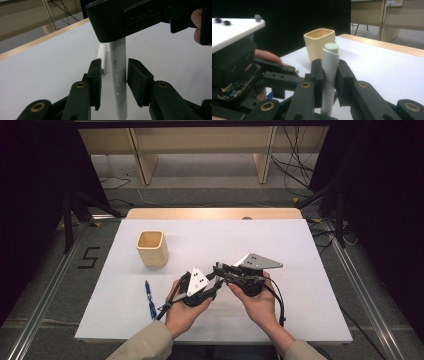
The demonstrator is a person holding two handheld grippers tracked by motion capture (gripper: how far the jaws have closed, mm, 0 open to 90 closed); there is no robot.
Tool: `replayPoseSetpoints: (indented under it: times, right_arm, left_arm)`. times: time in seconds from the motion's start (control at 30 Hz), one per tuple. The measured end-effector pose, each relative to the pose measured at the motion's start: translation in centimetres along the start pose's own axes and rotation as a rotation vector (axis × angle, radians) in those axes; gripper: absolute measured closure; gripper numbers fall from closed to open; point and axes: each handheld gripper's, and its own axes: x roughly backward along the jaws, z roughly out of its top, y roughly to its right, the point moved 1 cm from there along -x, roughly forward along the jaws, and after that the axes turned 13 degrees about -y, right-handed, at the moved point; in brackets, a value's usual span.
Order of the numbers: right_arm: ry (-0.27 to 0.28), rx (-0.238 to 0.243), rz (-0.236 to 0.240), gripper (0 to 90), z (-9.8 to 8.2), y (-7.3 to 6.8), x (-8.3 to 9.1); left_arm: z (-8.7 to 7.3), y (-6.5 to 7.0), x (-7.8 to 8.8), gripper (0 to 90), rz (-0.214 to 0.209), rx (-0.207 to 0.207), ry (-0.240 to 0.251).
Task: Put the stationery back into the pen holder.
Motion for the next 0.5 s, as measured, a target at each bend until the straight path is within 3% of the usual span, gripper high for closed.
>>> replayPoseSetpoints:
  times: [0.13, 0.27, 0.33, 0.5]
  right_arm:
    - [-0.004, 0.009, -0.002, 78.5, 0.0, -0.2, -0.2]
    - [0.000, 0.010, -0.001, 77.8, 0.0, -0.2, -0.2]
    - [0.018, -0.007, -0.013, 60.4, 0.0, -0.1, -0.2]
    - [0.065, -0.048, -0.043, 43.7, 0.0, 0.5, 0.6]
  left_arm:
    - [-0.1, -0.1, -0.1, 76.9, -0.016, 0.023, -0.003]
    - [-0.1, -0.2, 0.0, 78.0, -0.013, 0.032, -0.001]
    - [-0.2, -0.5, 0.1, 78.3, 0.003, 0.034, 0.001]
    - [-0.3, -1.4, 0.3, 78.3, 0.024, 0.052, 0.006]
